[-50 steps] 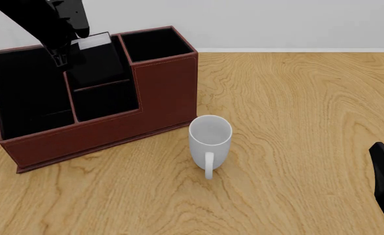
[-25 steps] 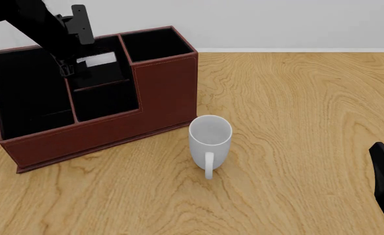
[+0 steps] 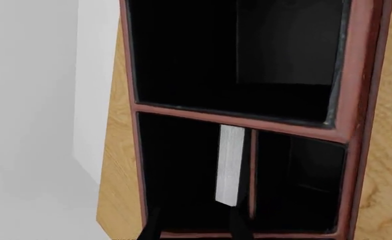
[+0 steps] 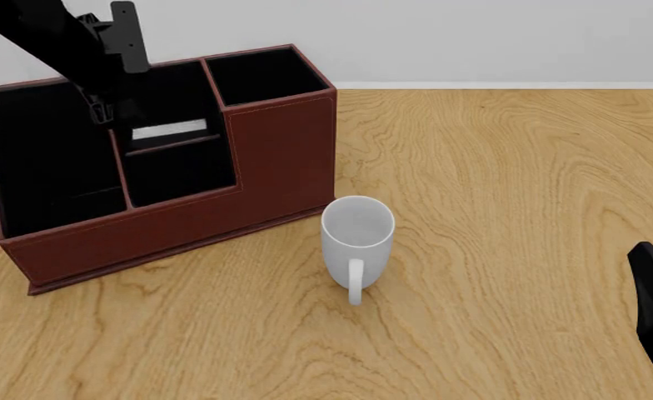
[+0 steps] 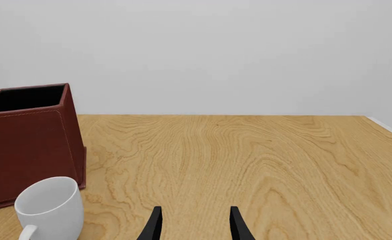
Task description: Pick up the book and place it in the front compartment of the caddy.
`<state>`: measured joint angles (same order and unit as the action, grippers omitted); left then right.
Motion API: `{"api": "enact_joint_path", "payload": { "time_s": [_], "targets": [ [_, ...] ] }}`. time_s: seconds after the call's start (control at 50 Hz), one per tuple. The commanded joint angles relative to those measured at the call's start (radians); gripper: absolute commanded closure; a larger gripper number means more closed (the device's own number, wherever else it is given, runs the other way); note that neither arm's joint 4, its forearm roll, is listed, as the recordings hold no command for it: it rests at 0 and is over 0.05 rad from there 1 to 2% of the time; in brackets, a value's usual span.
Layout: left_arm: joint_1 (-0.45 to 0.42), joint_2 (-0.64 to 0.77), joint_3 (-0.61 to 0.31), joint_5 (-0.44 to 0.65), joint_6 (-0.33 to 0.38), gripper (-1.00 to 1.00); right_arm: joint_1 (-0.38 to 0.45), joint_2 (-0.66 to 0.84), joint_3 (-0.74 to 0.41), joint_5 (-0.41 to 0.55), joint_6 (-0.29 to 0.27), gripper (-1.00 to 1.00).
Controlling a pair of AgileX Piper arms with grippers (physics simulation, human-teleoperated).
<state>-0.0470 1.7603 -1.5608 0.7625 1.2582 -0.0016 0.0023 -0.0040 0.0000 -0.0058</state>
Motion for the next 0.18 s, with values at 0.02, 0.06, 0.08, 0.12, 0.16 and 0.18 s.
{"api": "enact_joint_path", "payload": {
  "time_s": [0.02, 0.06, 0.08, 0.12, 0.16, 0.18],
  "targets": [
    [-0.004, -0.076, 0.055, 0.007, 0.029, -1.0, 0.0, 0.0, 0.0, 0.0, 0.0, -1.0],
    [-0.041, -0.097, 0.045, 0.032, -0.006, -1.0, 0.0, 0.0, 0.0, 0.0, 0.0, -1.0],
    [-0.045, -0.111, 0.054, 0.034, -0.002, -1.0, 0.0, 0.0, 0.0, 0.0, 0.0, -1.0],
    [-0.049, -0.14, 0.081, 0.033, 0.014, -1.0, 0.0, 0.0, 0.0, 0.0, 0.0, -1.0],
    [-0.061, -0.167, 0.106, 0.025, 0.022, -1.0, 0.0, 0.0, 0.0, 0.0, 0.0, -1.0],
    [-0.06, -0.189, 0.144, 0.013, 0.043, -1.0, 0.0, 0.0, 0.0, 0.0, 0.0, -1.0]
  ]
}}
